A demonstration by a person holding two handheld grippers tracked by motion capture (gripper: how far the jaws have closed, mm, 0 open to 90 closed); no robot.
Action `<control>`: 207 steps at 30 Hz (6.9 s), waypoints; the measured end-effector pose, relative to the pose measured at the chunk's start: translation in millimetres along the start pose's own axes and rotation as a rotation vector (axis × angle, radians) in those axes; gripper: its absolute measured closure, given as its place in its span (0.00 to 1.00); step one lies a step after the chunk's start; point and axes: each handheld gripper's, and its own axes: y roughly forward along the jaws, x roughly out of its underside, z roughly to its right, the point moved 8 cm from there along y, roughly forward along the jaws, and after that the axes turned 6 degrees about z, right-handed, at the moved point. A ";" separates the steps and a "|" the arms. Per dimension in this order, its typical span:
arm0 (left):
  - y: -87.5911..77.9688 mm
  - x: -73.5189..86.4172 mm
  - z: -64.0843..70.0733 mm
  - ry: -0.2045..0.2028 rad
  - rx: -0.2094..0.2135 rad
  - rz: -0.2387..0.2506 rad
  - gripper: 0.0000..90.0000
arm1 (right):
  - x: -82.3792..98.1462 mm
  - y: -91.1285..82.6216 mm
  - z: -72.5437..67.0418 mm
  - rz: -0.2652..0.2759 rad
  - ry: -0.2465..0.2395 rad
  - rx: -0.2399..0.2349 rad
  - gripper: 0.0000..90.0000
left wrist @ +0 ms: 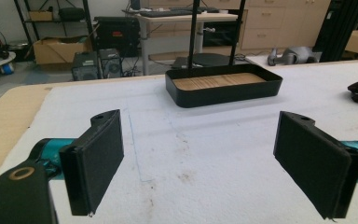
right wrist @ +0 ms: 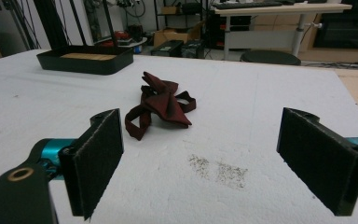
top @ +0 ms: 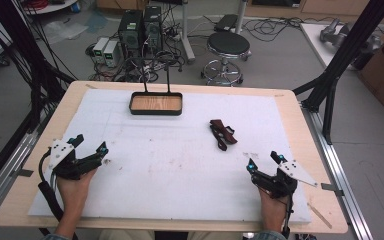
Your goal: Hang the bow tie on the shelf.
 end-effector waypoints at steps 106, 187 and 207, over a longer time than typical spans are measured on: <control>2.9 -0.6 -2.2 -0.036 0.002 0.024 0.21 | -0.2 171.6 -24.0 -0.418 -0.092 -0.197 0.85; 8.7 4.7 -9.1 -0.074 0.009 0.011 0.21 | -152.1 295.2 -116.7 -0.078 -0.027 -0.259 0.85; 8.1 5.1 -10.1 -0.075 0.005 0.010 0.21 | -128.9 301.3 -104.1 -0.174 0.045 -0.245 0.83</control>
